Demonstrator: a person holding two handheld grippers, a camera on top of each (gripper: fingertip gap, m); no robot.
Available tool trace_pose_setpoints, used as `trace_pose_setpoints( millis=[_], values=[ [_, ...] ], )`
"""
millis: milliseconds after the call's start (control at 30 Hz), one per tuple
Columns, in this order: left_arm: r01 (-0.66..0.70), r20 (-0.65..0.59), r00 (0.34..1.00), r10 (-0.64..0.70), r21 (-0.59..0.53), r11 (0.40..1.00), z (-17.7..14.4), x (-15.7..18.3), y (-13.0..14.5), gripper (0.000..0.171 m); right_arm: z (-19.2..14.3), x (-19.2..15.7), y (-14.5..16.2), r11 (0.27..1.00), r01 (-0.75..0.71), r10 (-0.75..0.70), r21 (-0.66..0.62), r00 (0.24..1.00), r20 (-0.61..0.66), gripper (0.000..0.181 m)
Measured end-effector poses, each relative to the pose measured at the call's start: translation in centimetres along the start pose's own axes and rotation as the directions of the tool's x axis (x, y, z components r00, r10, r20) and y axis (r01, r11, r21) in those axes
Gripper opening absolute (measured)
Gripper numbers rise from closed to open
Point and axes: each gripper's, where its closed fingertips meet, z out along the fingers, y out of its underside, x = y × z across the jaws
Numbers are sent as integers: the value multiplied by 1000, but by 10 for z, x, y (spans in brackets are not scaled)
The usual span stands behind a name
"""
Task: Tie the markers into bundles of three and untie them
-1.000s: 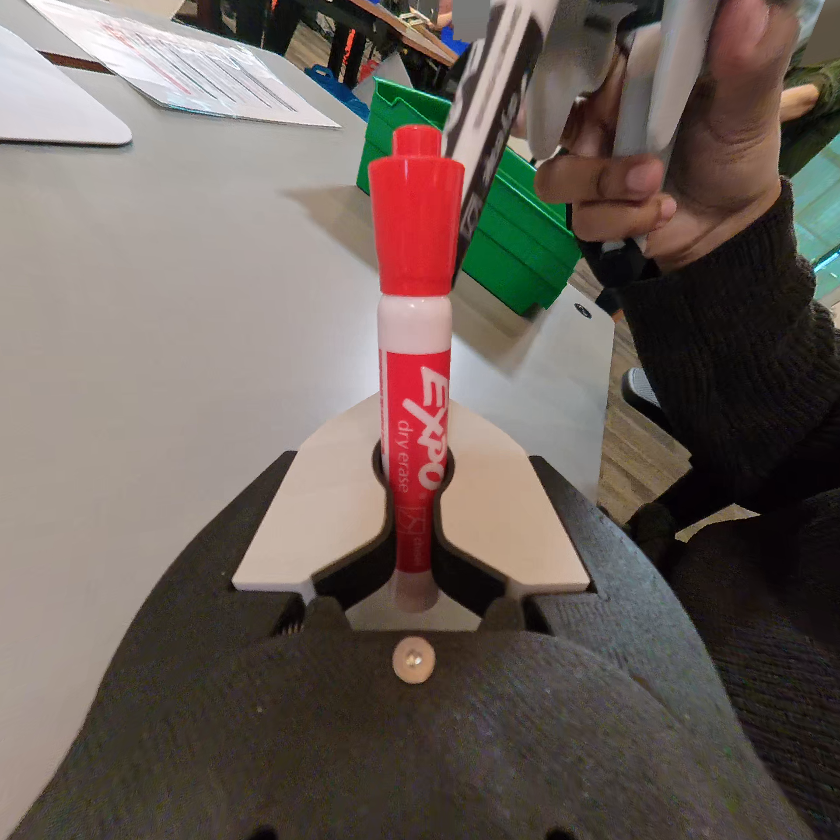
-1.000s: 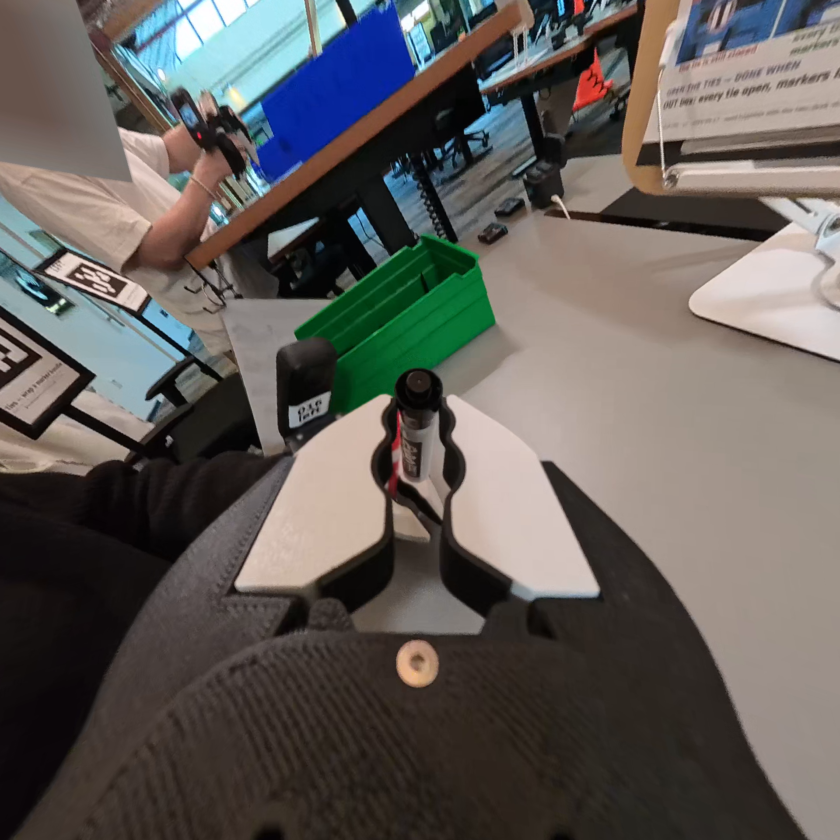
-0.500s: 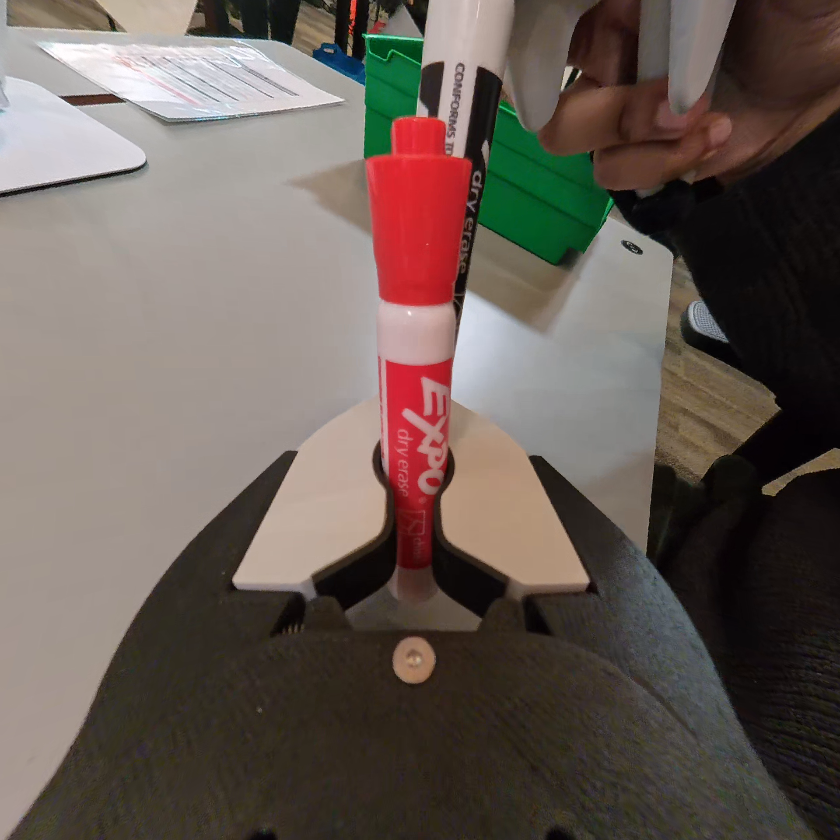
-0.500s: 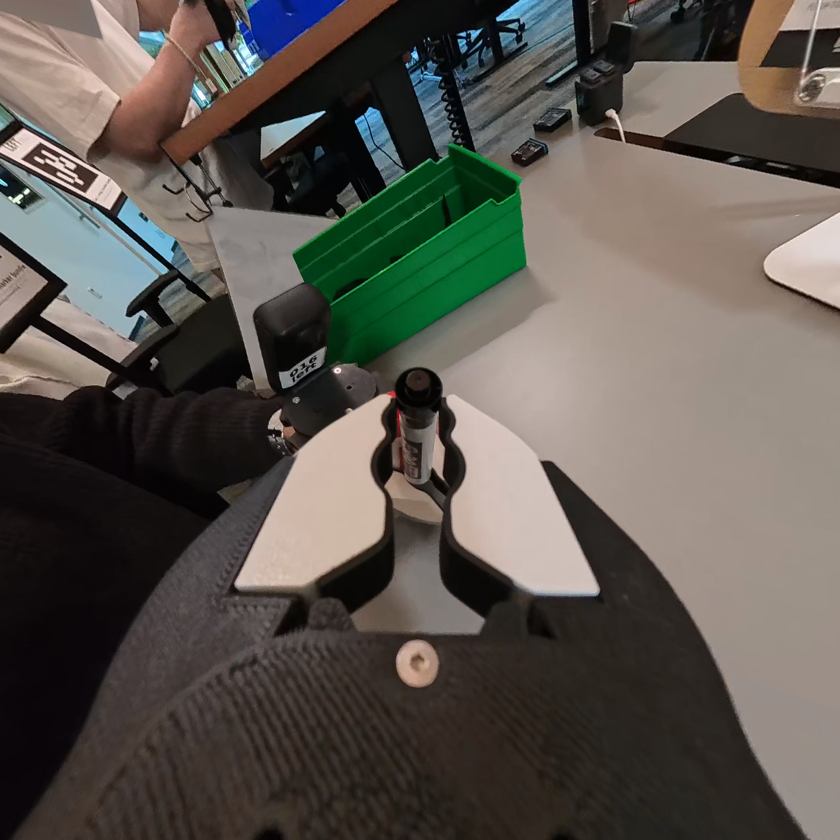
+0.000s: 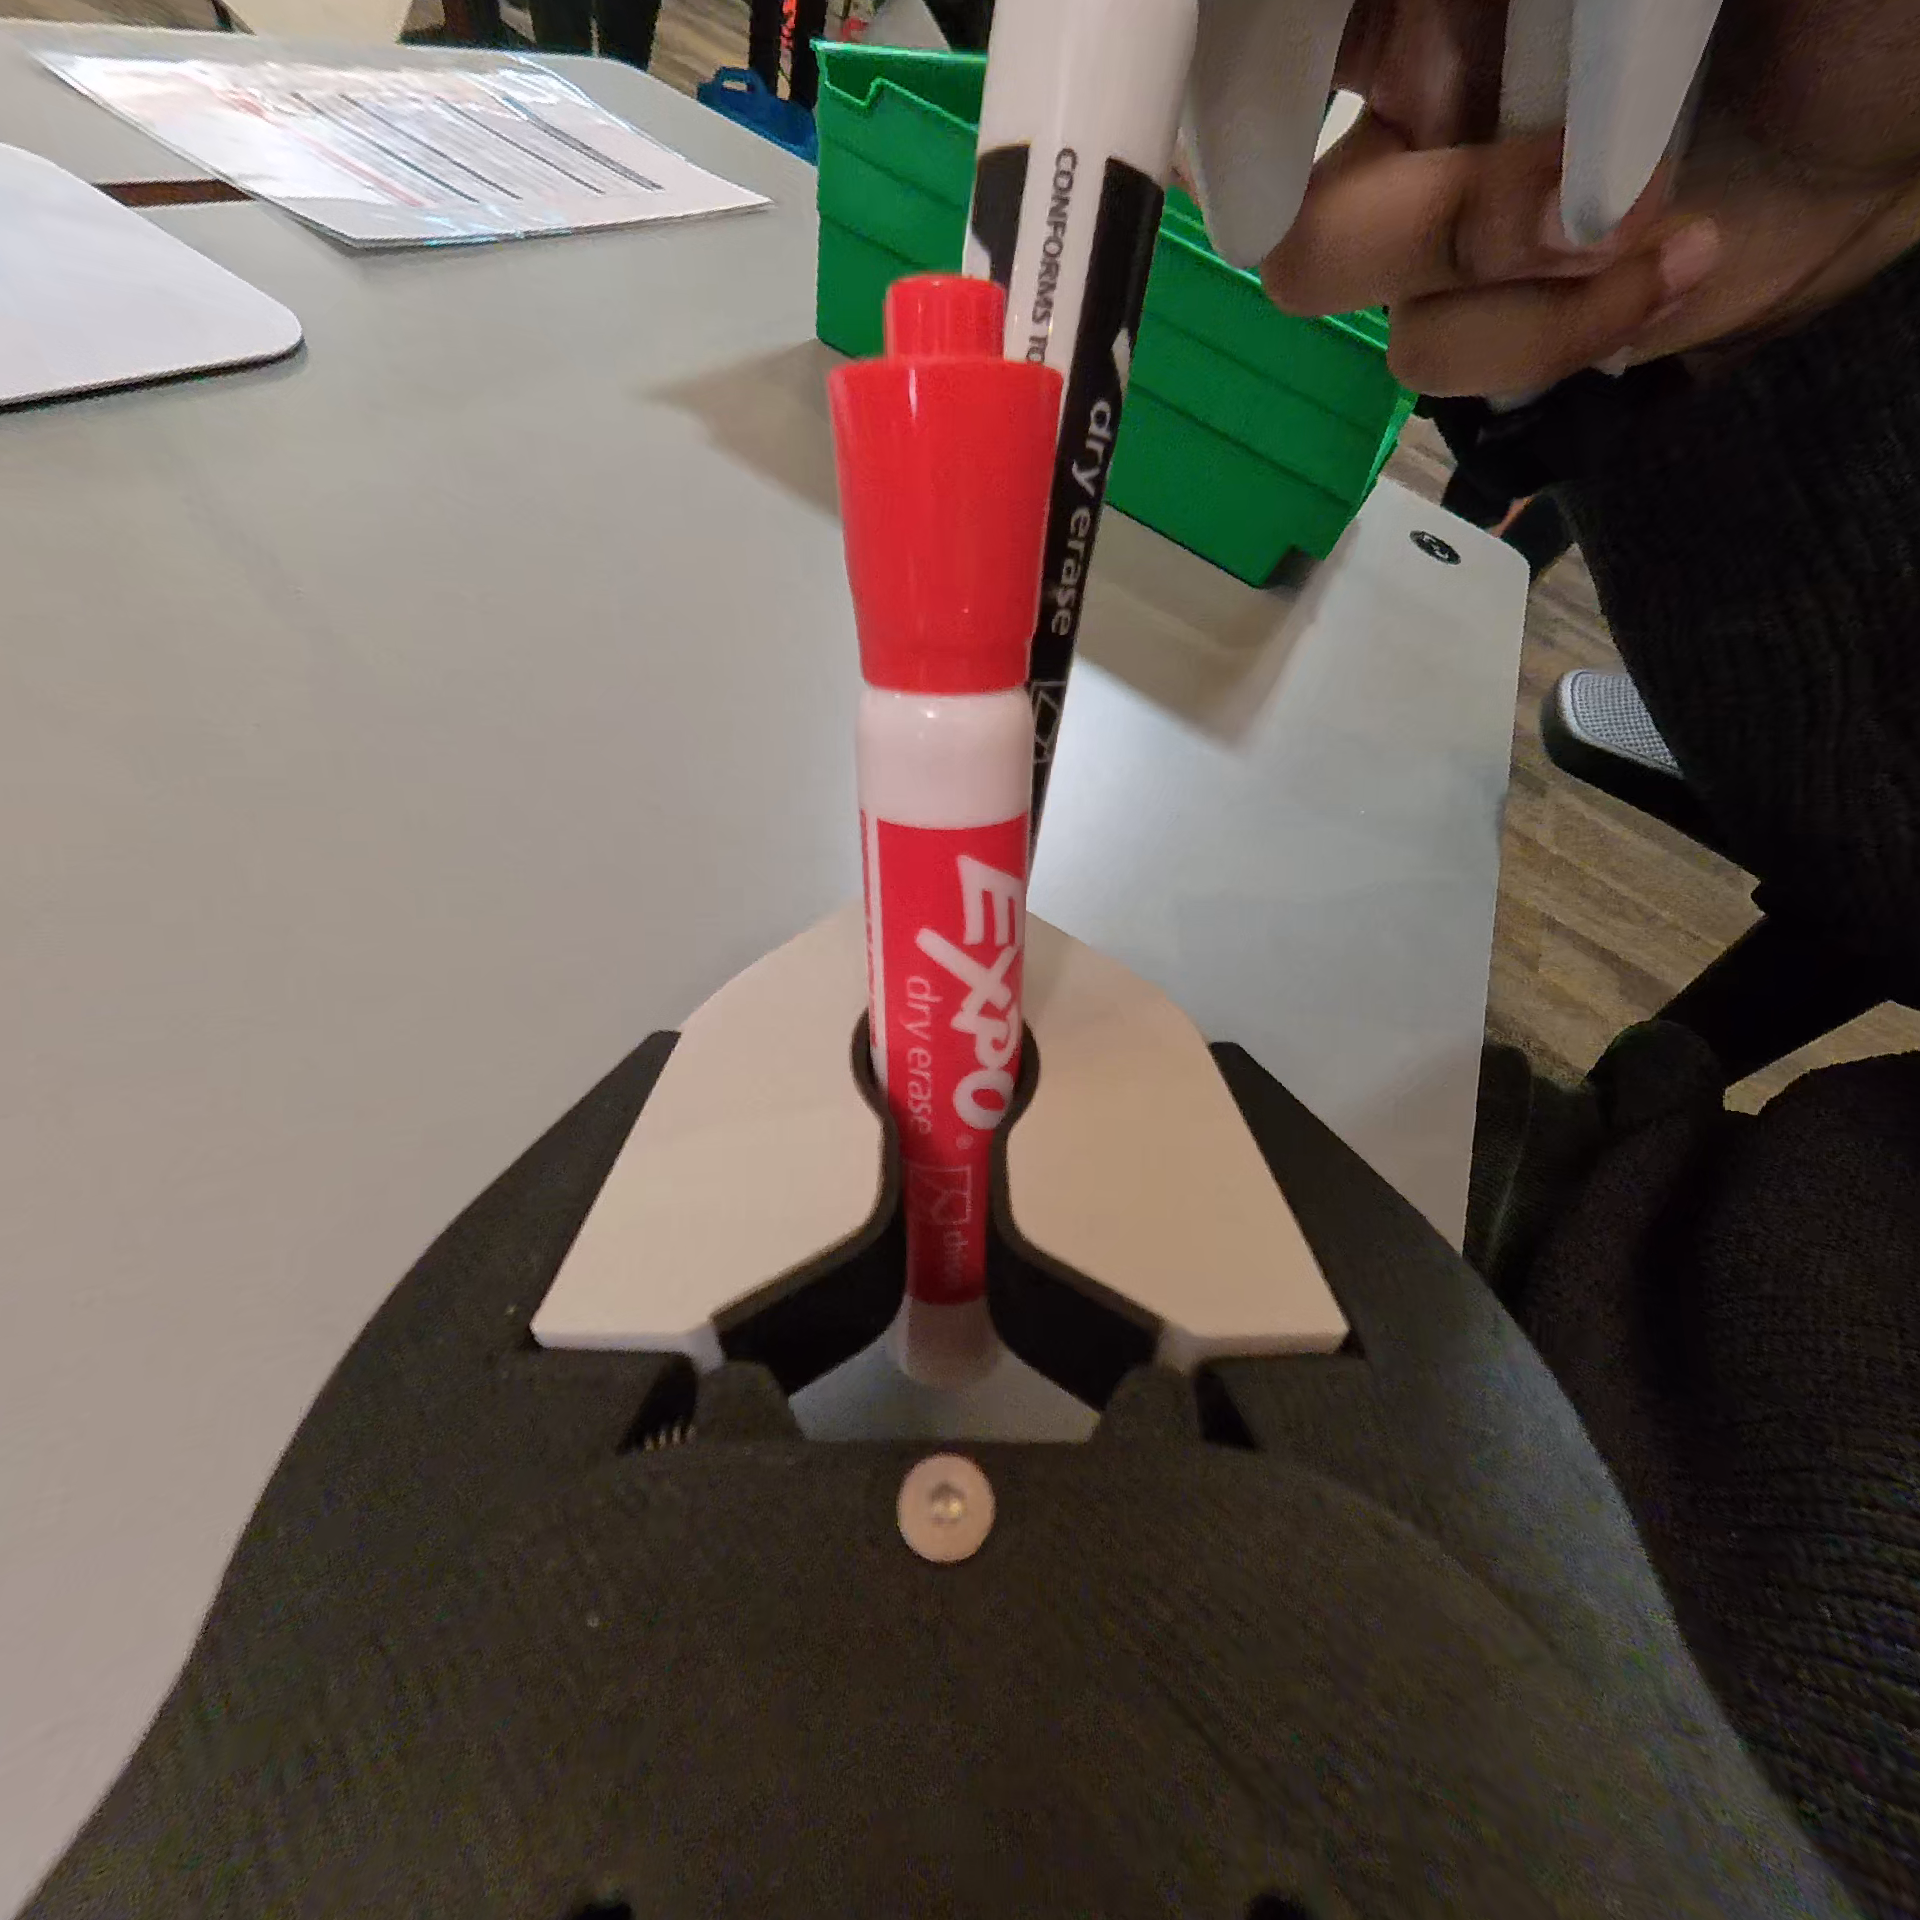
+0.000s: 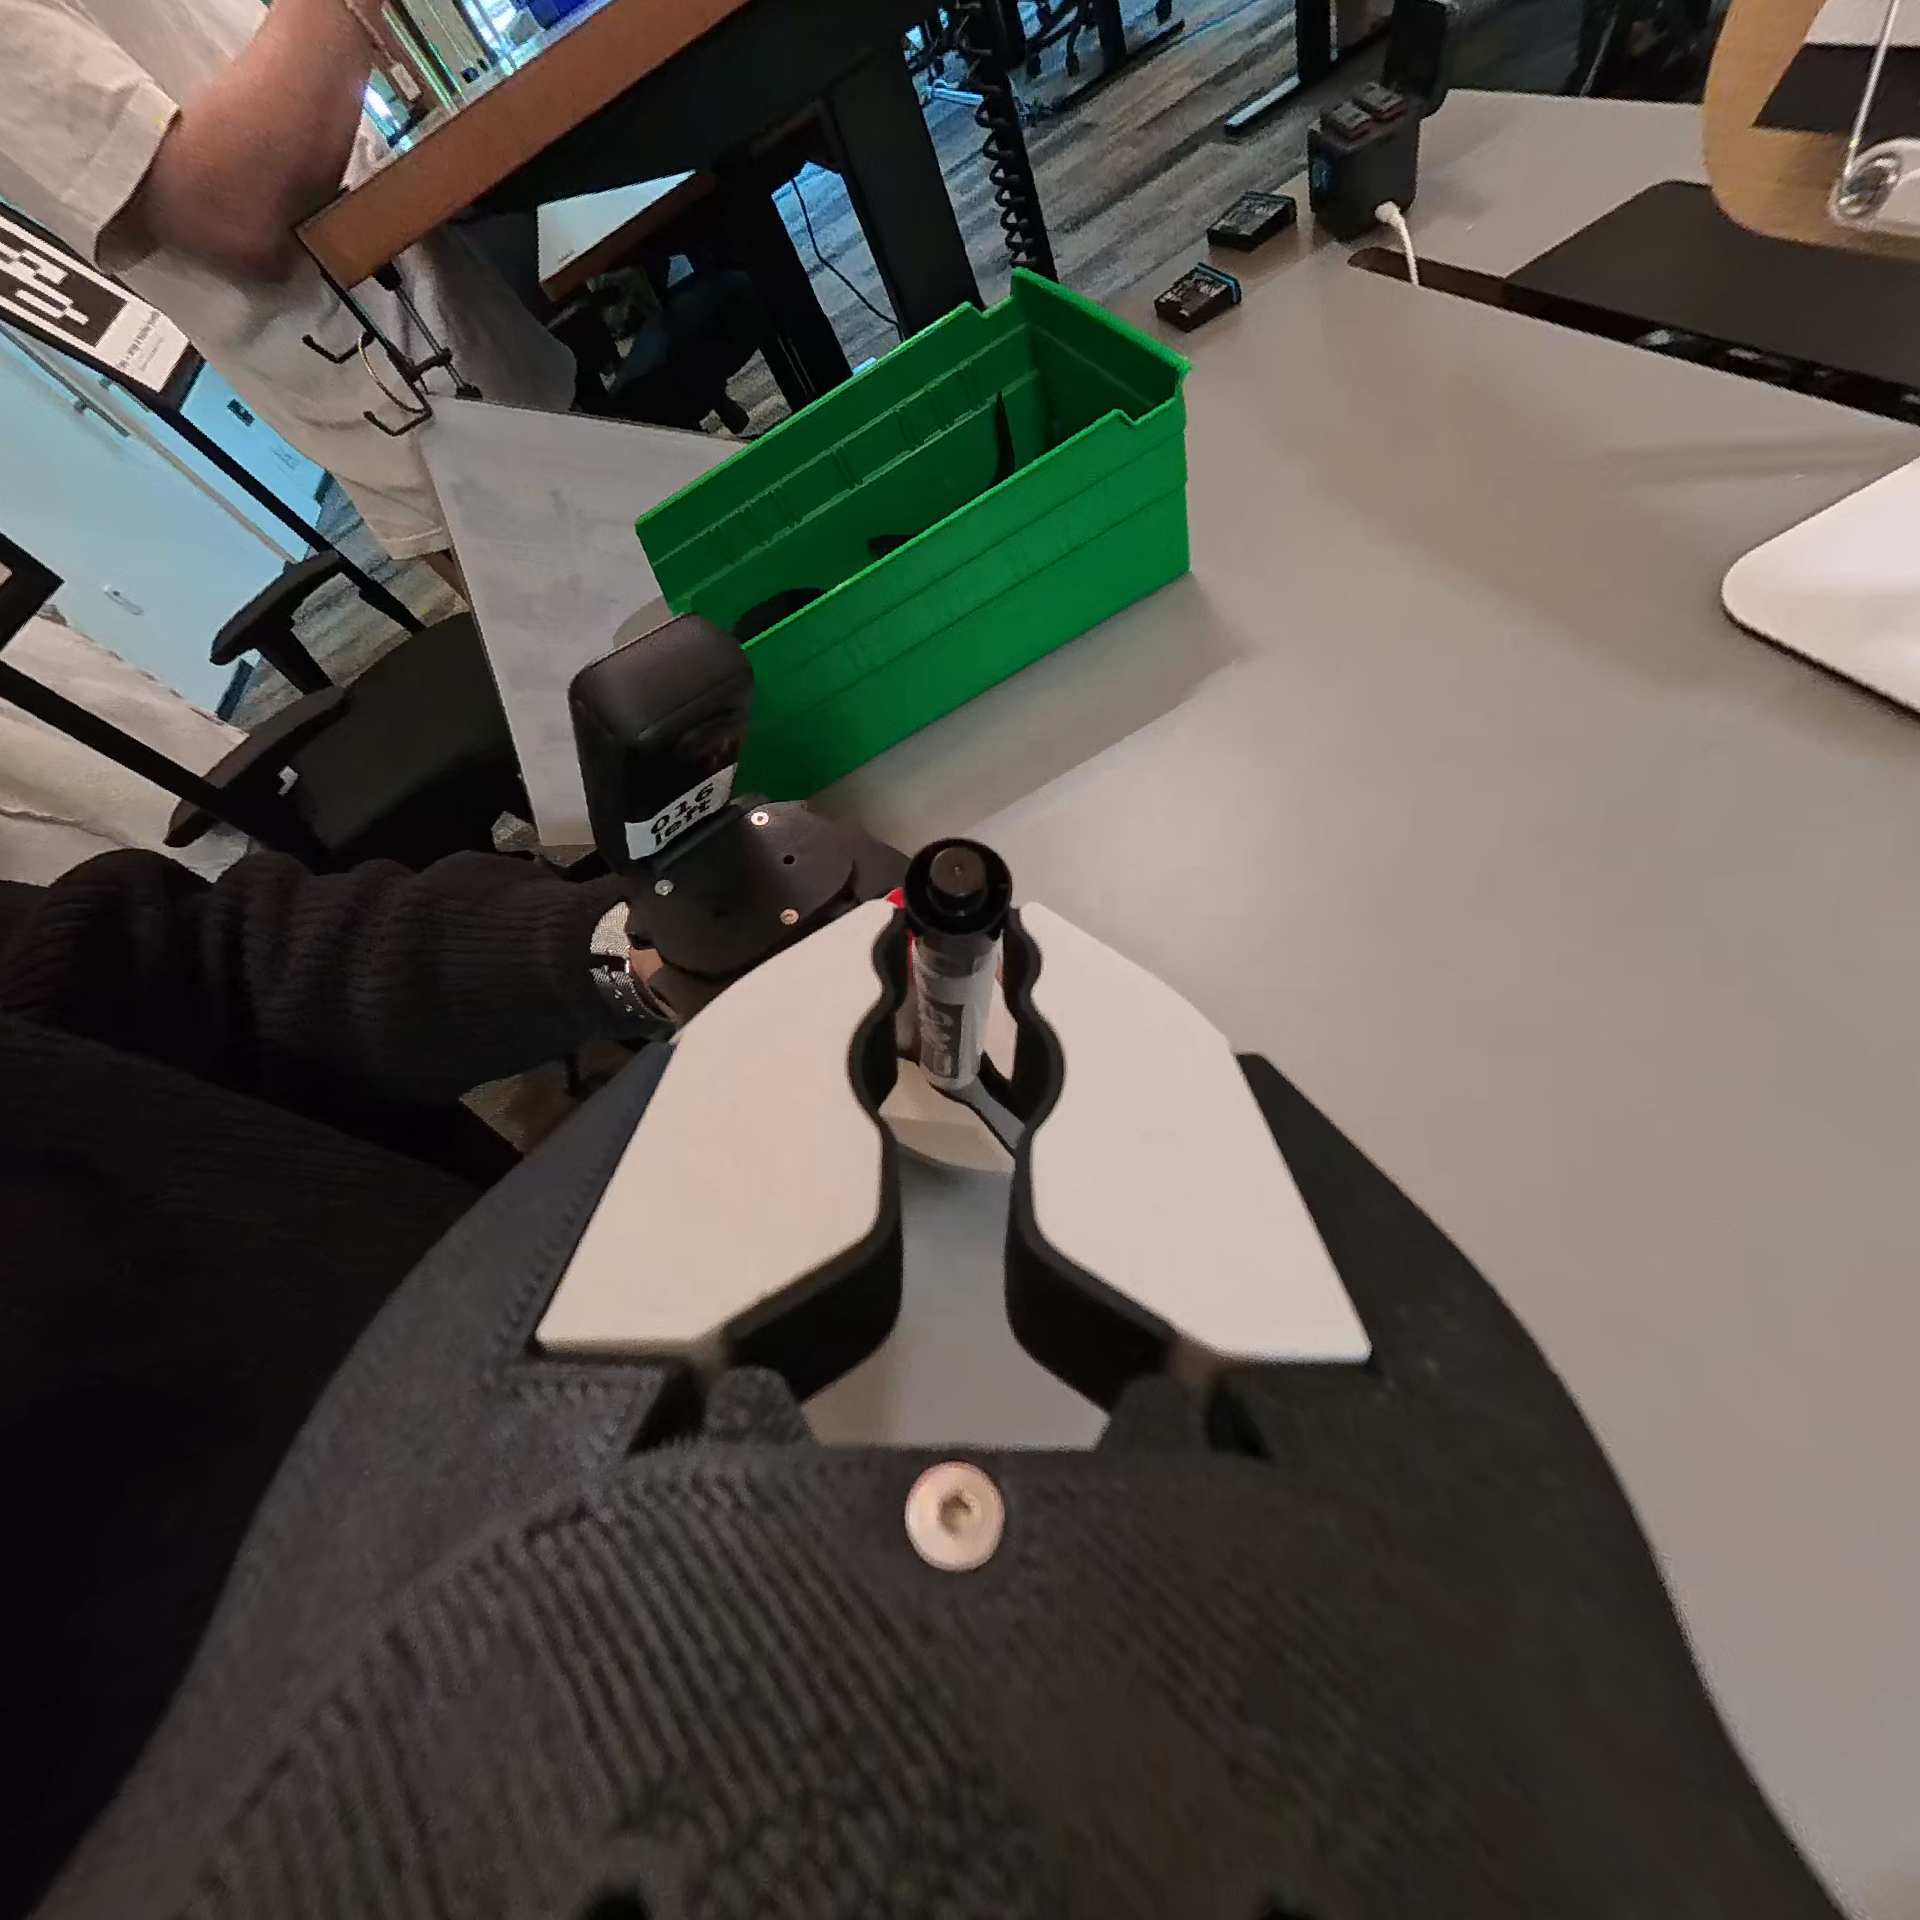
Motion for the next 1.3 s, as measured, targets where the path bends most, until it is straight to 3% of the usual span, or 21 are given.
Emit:
trace_pose_setpoints(
  millis=[500, 800, 967, 1167, 1300],
  values=[
    [75, -63, 995, -79, -70, 995, 5, 8, 11, 10, 1, 10, 10, 995, -93, 94, -25, 995, 41, 18],
    [314, -106, 939, -328, -131, 940, 9, 2, 19, 10, 6, 32, 19, 981, -193, 192, 1, 980, 57, 18],
    [398, -119, 905, -409, -106, 911, 6, -2, 13, 10, 2, 42, 16, 971, -237, 234, 41, 970, 72, 18],
    [568, -154, 811, -564, -25, 823, -3, -19, 1, 10, -14, 52, 4, 961, -250, 244, 121, 967, 68, 18],
    [584, -213, 800, -561, 57, 810, -11, -22, -15, 10, -16, 50, -3, 959, -238, 228, 156, 970, 79, 18]
  ],
)
